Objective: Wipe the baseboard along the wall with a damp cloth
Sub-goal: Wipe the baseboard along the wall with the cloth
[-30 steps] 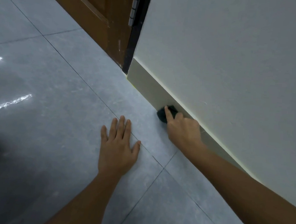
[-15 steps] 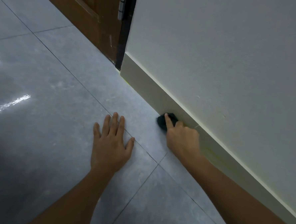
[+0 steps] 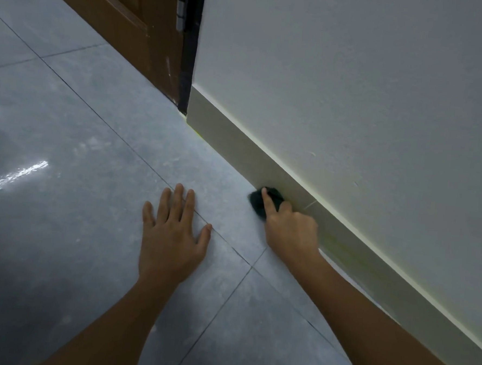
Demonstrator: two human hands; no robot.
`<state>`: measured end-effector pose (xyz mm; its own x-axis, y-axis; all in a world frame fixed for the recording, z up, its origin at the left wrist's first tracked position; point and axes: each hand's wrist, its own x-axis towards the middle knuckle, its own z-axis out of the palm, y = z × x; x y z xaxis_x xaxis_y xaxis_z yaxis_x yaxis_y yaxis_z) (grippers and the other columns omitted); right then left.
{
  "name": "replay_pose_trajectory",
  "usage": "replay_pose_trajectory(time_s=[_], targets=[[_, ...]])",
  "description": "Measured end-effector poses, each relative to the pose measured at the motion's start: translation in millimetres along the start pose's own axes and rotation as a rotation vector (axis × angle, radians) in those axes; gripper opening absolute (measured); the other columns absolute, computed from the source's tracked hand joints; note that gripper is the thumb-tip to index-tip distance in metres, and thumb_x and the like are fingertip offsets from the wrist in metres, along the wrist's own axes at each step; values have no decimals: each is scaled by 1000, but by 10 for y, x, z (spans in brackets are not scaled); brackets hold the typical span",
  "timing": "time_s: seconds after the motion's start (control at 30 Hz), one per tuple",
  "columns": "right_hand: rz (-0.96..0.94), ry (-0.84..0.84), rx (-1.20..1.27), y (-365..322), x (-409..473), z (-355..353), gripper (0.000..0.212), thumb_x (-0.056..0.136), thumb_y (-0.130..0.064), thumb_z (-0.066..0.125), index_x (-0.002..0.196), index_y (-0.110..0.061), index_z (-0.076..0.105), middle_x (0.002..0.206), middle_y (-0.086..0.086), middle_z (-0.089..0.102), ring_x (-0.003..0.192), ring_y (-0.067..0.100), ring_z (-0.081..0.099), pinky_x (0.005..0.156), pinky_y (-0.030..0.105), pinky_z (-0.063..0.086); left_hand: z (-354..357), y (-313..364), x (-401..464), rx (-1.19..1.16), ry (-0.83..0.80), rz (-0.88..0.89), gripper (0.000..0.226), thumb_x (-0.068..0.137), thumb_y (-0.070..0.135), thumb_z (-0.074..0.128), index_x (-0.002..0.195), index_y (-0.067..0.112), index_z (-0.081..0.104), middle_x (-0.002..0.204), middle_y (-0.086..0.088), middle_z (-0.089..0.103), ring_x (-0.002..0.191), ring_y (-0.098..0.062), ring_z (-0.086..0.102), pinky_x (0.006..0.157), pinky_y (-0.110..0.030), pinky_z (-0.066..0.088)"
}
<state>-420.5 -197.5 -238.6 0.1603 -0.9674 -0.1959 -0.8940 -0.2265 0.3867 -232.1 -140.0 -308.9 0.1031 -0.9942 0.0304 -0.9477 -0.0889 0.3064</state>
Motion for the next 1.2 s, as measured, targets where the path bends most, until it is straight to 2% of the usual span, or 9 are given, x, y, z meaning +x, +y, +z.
replay_pose_trajectory(time_s=[0.1, 0.27, 0.37, 0.47, 0.67, 0.77, 0.87, 1.07, 1.2], targets=[[34, 35, -16, 180, -202, 34, 65, 97, -16, 37, 153, -25, 6, 104, 11, 57, 43, 15, 29, 39, 24, 21, 3, -3, 12, 4, -3, 11, 76, 88, 58, 19, 150, 15, 11, 158, -9, 8, 146, -27, 3, 115, -50, 0], [-8, 381, 1, 219, -108, -23, 68, 55, -16, 81, 121, -20, 68, 57, 11, 56, 26, 16, 33, 40, 17, 20, -11, 42, -16, 38, 7, 8, 72, 90, 52, 18, 148, 11, 20, 156, -15, 17, 144, -31, 13, 115, -54, 8], [-46, 242, -1, 73, -5, -165, 67, 83, -18, 59, 147, -24, 38, 81, 10, 60, 37, 15, 26, 39, 17, 15, 28, 257, -59, 5, 23, 47, 62, 93, 37, 21, 143, 2, 29, 151, -21, 29, 140, -35, 25, 112, -57, 17], [-15, 183, -6, 51, -79, -2, 64, 98, -10, 33, 154, -20, 4, 109, 16, 54, 58, 22, 50, 42, 26, 27, 156, 644, -201, -55, 8, 153, 61, 93, 37, 25, 142, 1, 31, 149, -19, 33, 137, -33, 31, 109, -52, 19], [36, 34, -15, 405, -529, 285, 65, 98, -11, 33, 154, -19, 1, 114, 18, 52, 55, 20, 48, 39, 26, 21, 309, 772, -336, -40, -7, 142, 75, 90, 55, 20, 147, 7, 17, 155, -13, 16, 144, -26, 10, 114, -50, 9], [49, 245, -74, 521, -523, 279, 69, 77, -14, 65, 142, -21, 44, 78, 15, 59, 37, 14, 14, 38, 17, 15, 294, 798, -321, -34, -15, 137, 74, 90, 55, 19, 148, 8, 16, 156, -12, 14, 144, -26, 8, 115, -50, 8], [32, 397, -109, 462, -338, 178, 62, 65, -18, 69, 127, -24, 63, 61, 8, 56, 31, 17, 25, 39, 18, 18, 306, 799, -328, -36, -19, 137, 72, 91, 54, 20, 148, 10, 14, 156, -11, 13, 143, -25, 4, 115, -49, 6], [35, 207, -83, 301, -293, 187, 65, 69, -25, 71, 132, -32, 56, 67, 6, 60, 34, 16, 43, 39, 20, 14, 280, 806, -324, -36, -36, 137, 73, 90, 54, 17, 149, 13, 9, 158, -10, 8, 143, -22, -2, 115, -47, 0], [-4, -2, -47, 550, -586, 392, 63, 98, -12, 33, 153, -25, 5, 112, 16, 54, 64, 21, 50, 40, 26, 17, 278, 803, -321, -46, -21, 133, 74, 89, 54, 18, 149, 12, 13, 157, -11, 12, 143, -23, 1, 115, -48, 2]])
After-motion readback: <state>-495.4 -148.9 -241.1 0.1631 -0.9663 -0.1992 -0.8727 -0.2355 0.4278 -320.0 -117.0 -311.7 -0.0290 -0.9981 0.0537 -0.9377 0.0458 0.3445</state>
